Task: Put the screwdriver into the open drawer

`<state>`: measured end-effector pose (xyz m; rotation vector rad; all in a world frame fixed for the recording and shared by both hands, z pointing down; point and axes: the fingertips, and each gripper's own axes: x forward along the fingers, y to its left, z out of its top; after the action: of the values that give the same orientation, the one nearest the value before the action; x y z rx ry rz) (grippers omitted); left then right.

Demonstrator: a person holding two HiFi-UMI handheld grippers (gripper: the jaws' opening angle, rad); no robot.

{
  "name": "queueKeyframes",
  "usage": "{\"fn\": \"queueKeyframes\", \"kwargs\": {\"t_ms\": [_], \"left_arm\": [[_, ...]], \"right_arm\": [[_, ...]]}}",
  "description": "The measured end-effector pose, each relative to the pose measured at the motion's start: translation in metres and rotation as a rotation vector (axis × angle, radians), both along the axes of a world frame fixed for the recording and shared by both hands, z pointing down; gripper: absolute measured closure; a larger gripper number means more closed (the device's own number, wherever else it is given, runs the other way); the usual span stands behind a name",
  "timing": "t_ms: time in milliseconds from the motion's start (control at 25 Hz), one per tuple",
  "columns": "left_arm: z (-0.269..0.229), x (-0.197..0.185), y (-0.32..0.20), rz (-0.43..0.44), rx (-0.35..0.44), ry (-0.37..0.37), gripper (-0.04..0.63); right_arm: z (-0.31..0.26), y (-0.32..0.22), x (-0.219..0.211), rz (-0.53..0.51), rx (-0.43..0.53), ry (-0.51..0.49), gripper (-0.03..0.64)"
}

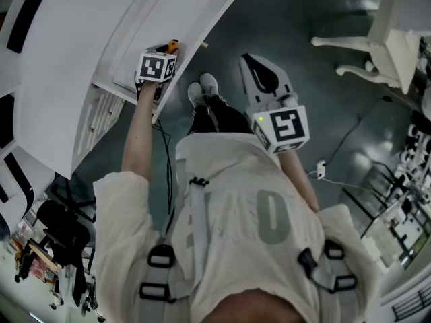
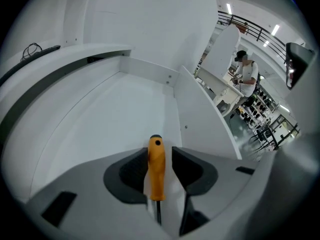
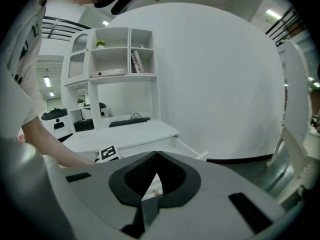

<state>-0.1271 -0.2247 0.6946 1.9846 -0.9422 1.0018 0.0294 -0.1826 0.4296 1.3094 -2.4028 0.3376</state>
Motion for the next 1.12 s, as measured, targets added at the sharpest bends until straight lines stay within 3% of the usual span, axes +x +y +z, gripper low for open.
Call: {"fn": "queueKeyframes", "kwargs": {"t_ms": [280, 520, 760, 880, 1120], "left_arm": [[-0.032, -0.004, -0.025, -0.026, 0.088, -0.01, 0.463], [-0.087, -0.016, -0.061, -0.073, 0.244, -0.017, 0.463], [-0.199, -0.033, -0.088, -0.138, 0.513, -0.05, 0.463], [-0.261, -0.041, -0.092, -0.183, 0.674, -0.03, 0.472], [-0.386, -0.051, -0.061, -0.287, 0.998, -0.012, 0.532]], "right_arm": [[-0.011, -0.004, -0.007, -0.029, 0.035, -0.023, 0.612], [-0.024, -0.015, -0.017, -0.058, 0.083, -0.041, 0.612], [-0.047, -0.029, -0.033, -0.125, 0.168, -0.067, 0.612], [-0.061, -0.037, -0.045, -0.146, 0.189, -0.094, 0.612], [-0.087, -0.048, -0.064, -0.187, 0.248, -0.13, 0.612]]}}
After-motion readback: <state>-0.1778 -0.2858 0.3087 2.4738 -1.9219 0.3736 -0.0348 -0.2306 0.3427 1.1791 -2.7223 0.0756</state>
